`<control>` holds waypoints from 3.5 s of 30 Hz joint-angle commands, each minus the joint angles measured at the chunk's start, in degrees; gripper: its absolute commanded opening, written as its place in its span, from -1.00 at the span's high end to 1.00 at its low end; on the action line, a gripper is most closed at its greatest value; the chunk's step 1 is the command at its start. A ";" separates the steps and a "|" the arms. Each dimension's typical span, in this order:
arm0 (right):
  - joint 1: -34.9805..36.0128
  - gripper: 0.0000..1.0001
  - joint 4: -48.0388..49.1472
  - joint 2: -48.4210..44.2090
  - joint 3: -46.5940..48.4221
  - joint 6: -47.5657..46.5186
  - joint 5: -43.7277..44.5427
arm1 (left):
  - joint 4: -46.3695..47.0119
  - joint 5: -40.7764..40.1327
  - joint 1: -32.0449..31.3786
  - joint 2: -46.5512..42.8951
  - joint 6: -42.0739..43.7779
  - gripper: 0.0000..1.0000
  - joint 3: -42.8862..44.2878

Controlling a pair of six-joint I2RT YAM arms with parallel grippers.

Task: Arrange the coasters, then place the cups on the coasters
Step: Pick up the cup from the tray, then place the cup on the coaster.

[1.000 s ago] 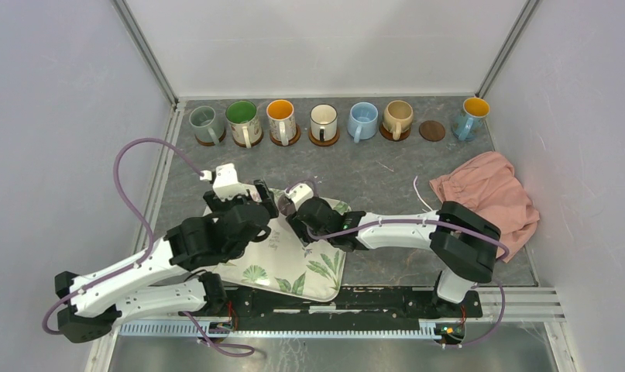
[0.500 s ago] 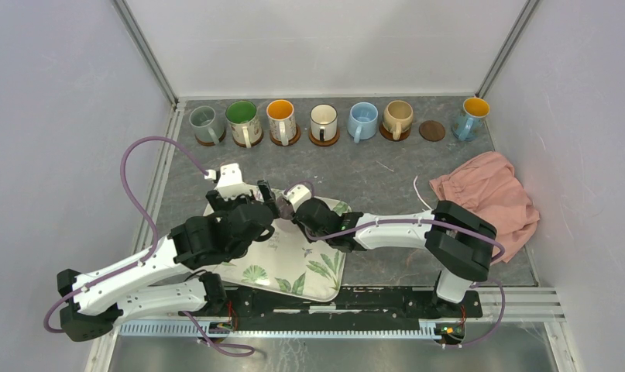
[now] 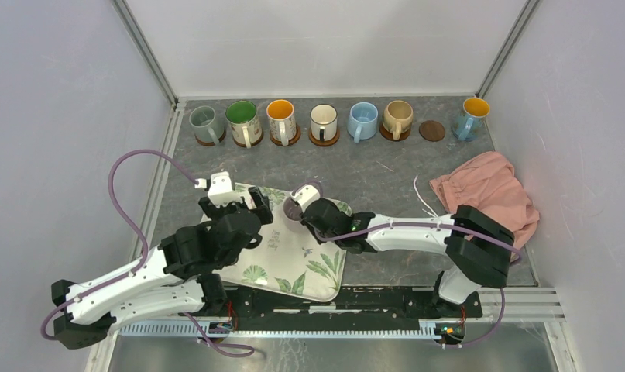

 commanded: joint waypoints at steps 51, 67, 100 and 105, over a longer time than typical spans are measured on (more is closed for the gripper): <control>-55.72 1.00 -2.34 -18.02 1.28 -4.44 0.60 | 10.78 -0.26 -0.16 -4.04 28.13 -0.99 0.59; -62.46 1.00 1.54 0.46 17.91 -5.92 0.73 | 10.82 -0.03 -0.16 -4.06 28.10 -0.99 0.50; -68.09 1.00 1.92 23.20 36.91 -5.32 -5.73 | 10.86 -2.41 -0.17 -0.63 28.79 -0.99 0.00; -68.17 1.00 1.77 23.51 37.32 -5.43 -5.53 | 10.78 -2.49 -0.21 -0.63 28.82 -0.99 -0.02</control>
